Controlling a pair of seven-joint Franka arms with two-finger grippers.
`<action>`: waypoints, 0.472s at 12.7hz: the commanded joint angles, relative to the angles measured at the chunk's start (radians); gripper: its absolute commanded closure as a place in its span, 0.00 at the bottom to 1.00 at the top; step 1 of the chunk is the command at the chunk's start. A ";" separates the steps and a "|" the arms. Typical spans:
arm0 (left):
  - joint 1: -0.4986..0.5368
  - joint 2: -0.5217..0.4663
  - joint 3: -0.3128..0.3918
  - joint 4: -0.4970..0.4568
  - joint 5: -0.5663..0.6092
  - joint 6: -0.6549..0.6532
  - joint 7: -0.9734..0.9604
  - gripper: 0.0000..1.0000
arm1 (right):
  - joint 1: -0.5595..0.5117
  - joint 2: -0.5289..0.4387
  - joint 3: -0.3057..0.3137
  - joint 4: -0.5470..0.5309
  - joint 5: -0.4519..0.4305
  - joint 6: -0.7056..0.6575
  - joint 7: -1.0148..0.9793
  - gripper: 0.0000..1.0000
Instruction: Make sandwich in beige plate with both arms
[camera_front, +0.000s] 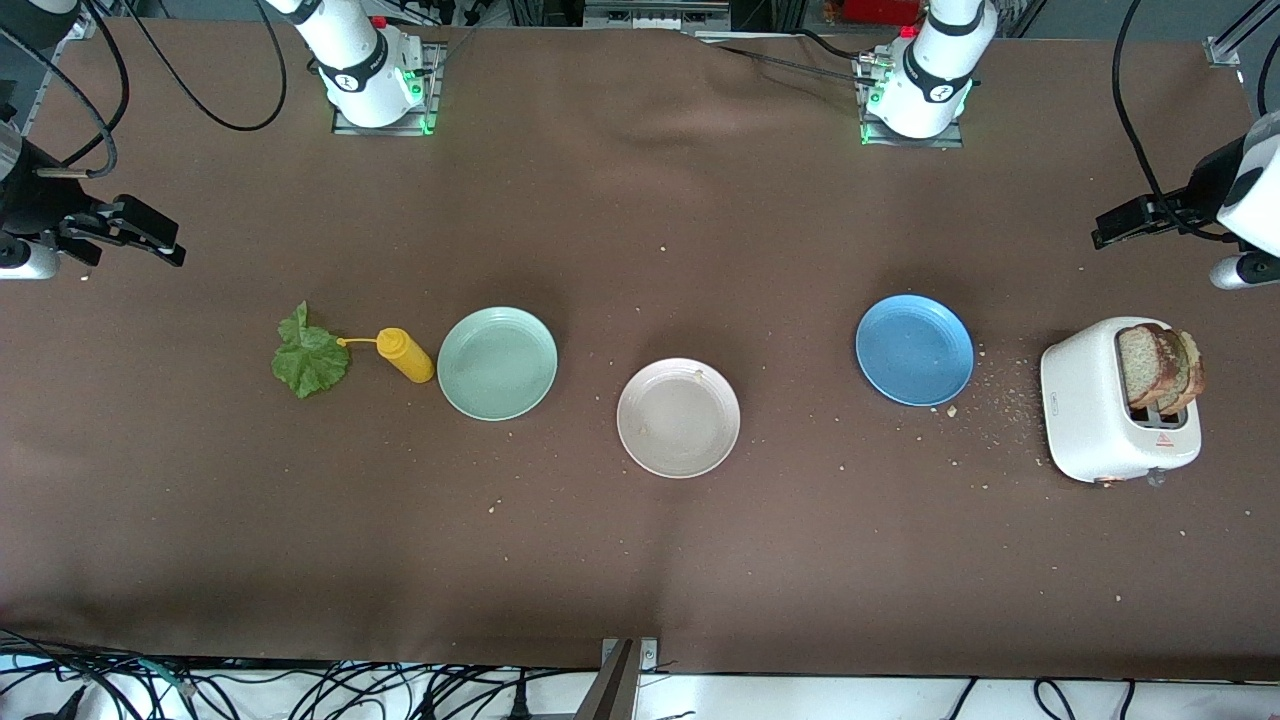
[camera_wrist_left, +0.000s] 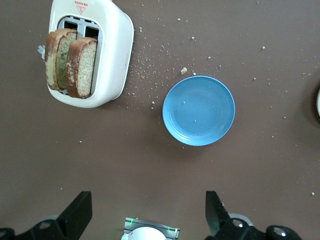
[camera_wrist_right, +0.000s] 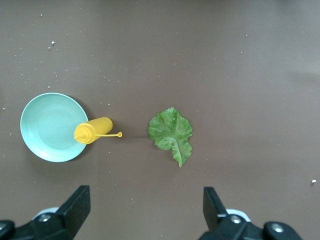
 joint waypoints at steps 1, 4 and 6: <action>0.009 0.014 -0.002 0.027 -0.034 -0.025 0.019 0.00 | -0.001 -0.006 -0.001 -0.004 0.019 -0.007 -0.013 0.00; 0.011 0.014 0.000 0.027 -0.034 -0.025 0.024 0.00 | -0.001 -0.006 -0.001 -0.004 0.019 -0.007 -0.013 0.00; 0.009 0.015 -0.002 0.027 -0.034 -0.025 0.022 0.00 | -0.001 -0.006 -0.001 -0.004 0.019 -0.007 -0.013 0.00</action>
